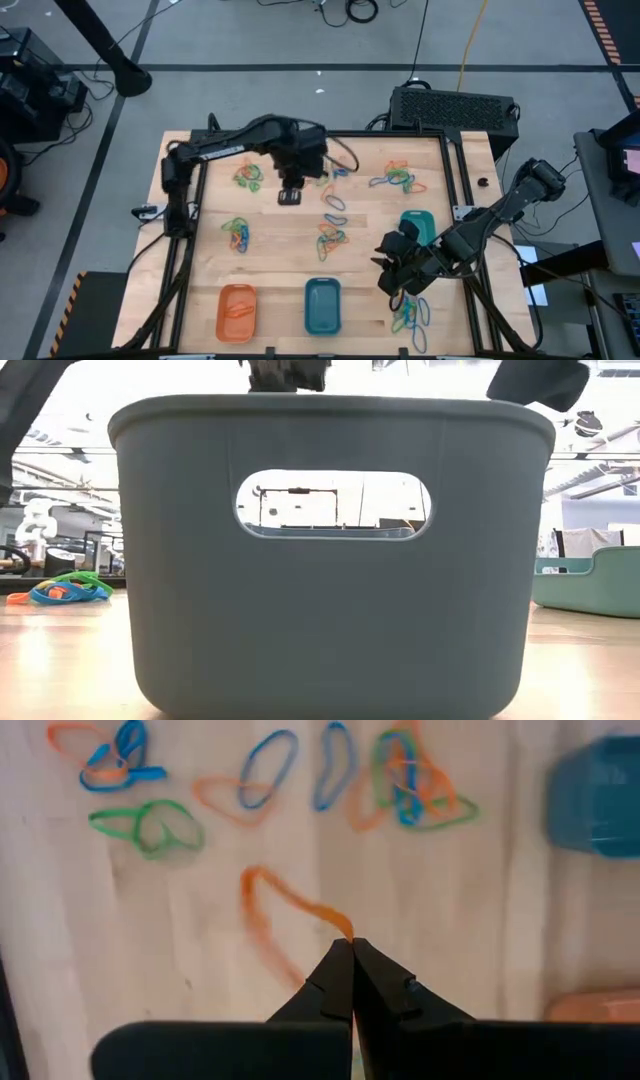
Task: Sort rubber bands into baskets
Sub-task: Put the orange rubber band into the orange bin
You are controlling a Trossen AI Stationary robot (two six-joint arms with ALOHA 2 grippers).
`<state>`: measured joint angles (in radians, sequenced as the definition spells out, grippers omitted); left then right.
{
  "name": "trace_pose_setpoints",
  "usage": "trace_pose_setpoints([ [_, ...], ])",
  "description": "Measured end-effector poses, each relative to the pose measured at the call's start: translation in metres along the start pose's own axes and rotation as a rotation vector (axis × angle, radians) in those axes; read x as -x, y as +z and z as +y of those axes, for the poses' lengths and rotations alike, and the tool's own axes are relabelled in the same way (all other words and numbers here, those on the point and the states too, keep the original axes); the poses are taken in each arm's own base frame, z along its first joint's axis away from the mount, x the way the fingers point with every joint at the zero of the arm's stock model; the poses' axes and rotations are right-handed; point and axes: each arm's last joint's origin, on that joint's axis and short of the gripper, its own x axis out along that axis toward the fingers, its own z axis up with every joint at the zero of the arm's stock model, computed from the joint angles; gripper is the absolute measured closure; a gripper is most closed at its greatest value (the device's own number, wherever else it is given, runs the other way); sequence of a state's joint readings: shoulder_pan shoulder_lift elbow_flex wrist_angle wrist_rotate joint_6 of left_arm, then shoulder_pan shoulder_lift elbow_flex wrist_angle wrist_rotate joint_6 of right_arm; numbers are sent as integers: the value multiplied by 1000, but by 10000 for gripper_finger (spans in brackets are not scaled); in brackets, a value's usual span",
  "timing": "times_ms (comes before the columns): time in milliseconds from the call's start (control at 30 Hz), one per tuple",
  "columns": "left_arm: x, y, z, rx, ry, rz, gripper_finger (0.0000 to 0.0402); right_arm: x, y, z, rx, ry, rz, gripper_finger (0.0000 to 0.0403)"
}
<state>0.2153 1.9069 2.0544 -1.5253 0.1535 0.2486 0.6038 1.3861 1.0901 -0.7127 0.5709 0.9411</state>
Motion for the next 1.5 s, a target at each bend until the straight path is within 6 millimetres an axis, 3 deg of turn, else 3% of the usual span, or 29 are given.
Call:
trace_pose_setpoints([
  [333,55,-32,-99,80,-29,-104,401,-13,24,-13,222,-116,-127,289],
  [533,53,-68,-156,168,-15,-58,401,-24,48,-23,332,-147,-194,289],
  [800,8,-121,-213,312,-77,-43,402,-30,86,-30,255,-116,-399,289],
  [1100,-63,-153,-260,477,-208,-25,402,-32,93,-35,227,-127,-420,289],
  [1300,-101,-162,-275,538,-309,-30,402,-33,92,-33,243,-59,-392,289],
  [1500,-121,-172,-271,560,-238,27,396,-34,87,-32,288,26,-326,289],
])
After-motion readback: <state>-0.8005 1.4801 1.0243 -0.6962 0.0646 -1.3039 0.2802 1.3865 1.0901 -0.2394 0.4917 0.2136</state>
